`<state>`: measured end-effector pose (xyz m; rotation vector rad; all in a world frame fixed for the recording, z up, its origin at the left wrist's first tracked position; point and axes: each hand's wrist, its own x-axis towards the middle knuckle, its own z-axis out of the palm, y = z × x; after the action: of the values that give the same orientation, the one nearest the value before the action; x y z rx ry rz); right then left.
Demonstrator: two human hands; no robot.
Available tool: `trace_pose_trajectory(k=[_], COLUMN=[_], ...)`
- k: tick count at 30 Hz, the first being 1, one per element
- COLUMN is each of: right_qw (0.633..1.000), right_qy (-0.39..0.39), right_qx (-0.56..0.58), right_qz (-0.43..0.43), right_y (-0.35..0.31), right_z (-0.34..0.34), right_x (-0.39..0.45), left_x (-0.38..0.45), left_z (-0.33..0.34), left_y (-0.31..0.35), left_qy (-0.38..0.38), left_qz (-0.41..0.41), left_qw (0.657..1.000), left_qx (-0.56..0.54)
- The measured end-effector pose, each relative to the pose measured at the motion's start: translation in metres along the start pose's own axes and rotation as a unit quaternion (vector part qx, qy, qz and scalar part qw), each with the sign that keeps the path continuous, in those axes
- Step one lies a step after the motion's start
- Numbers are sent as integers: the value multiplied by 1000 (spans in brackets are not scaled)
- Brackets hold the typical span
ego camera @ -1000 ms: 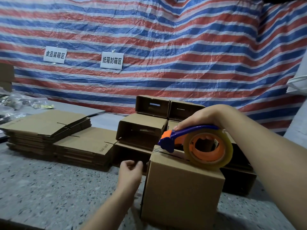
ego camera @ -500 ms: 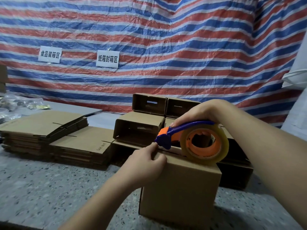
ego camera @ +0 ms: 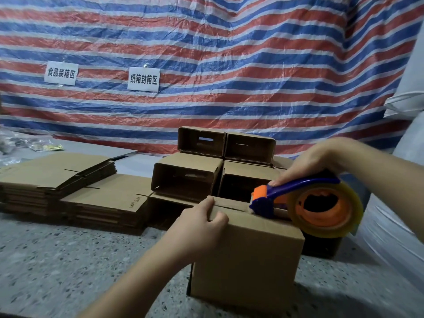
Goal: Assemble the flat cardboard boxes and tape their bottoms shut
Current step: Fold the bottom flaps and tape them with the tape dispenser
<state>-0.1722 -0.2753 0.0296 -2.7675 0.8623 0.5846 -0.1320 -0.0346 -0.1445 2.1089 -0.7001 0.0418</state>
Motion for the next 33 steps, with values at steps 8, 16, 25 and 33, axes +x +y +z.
trace_pose_trajectory(k=[8, 16, 25, 33], right_qw=[1000, 1000, 998, 997], right_qy=[3, -2, -28, -32], right_qx=[-13, 10, 16, 52], right_qz=[-12, 7, 58, 51], right_y=[-6, 20, 63, 72], right_z=[5, -8, 9, 16], right_x=[6, -2, -2, 0], left_x=[7, 6, 4, 17], left_z=[5, 11, 11, 40], left_y=[29, 27, 28, 67], left_qy=[8, 12, -4, -81], left_qz=[173, 216, 206, 234], left_qw=[943, 905, 904, 891], left_qx=[283, 367, 375, 379])
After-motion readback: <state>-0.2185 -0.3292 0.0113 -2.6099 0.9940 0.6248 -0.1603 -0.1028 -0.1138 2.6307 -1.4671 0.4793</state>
